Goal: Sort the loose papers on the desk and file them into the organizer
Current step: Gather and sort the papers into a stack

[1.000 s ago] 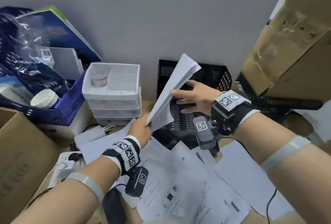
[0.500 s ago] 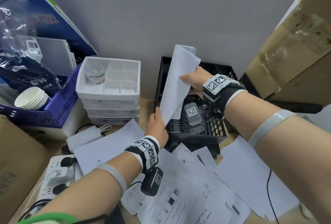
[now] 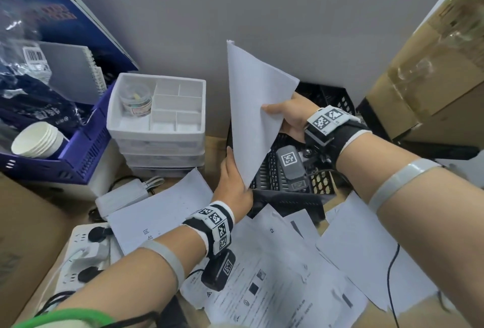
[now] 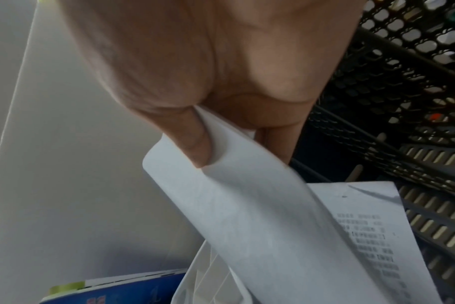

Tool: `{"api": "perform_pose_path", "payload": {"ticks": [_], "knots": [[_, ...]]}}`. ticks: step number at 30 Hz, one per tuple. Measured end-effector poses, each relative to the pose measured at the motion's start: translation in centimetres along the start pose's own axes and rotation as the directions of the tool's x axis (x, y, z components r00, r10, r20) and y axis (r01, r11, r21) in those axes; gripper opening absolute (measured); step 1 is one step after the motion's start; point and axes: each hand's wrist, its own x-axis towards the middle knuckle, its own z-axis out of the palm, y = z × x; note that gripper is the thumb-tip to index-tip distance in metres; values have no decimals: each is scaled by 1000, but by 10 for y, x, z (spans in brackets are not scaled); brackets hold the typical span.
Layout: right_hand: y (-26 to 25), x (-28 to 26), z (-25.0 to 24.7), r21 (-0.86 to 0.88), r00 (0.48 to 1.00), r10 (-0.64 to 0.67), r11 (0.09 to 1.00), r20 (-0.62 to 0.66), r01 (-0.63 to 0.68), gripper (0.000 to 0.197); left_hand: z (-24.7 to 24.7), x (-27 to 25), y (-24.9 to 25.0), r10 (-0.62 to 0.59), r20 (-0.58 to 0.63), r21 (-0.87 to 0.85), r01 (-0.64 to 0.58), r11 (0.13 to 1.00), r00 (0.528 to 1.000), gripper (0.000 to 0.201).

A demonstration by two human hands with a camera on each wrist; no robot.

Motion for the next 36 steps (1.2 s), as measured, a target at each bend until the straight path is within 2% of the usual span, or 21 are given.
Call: {"api": "perform_pose_path", "payload": {"ticks": [5, 8, 12, 17, 20, 24, 27, 30, 34, 36], "knots": [[7, -1, -13, 15, 995, 26, 1000, -96, -25, 41, 4, 5, 0, 0, -10, 75, 1, 997, 1000, 111], [8, -4, -18, -165, 992, -9, 986, -124, -12, 36, 10, 5, -1, 48, -25, 135, -44, 990, 999, 114], [3, -13, -21, -377, 996, -66, 926, -56, 40, 49, 16, -2, 3, 53, -46, 187, -44, 981, 998, 113], [-9, -22, -15, -565, 980, -175, 801, 91, 196, 40, 28, -17, 11, 28, -82, 152, -15, 988, 996, 111], [-11, -24, -18, -649, 973, -222, 732, 63, 209, 42, 34, -22, 18, 1, -101, 102, 10, 995, 995, 103], [-6, -24, -34, -737, 981, -195, 665, -12, 123, 39, 40, -19, 20, -91, -94, 29, 94, 995, 991, 87], [-3, -25, -39, -671, 989, -148, 735, -11, 103, 39, 41, -14, 22, -158, -122, -6, 158, 987, 980, 80], [-5, -24, -38, -607, 990, -140, 784, 30, 129, 42, 39, -9, 23, -175, -190, -7, 176, 984, 966, 81], [-10, -20, -34, -504, 994, -103, 857, 39, 109, 37, 38, -2, 22, -233, -185, 20, 241, 970, 955, 80], [-9, -15, -34, -457, 995, -96, 885, 11, 90, 41, 37, 5, 21, -235, -181, 5, 240, 971, 955, 75]]}}
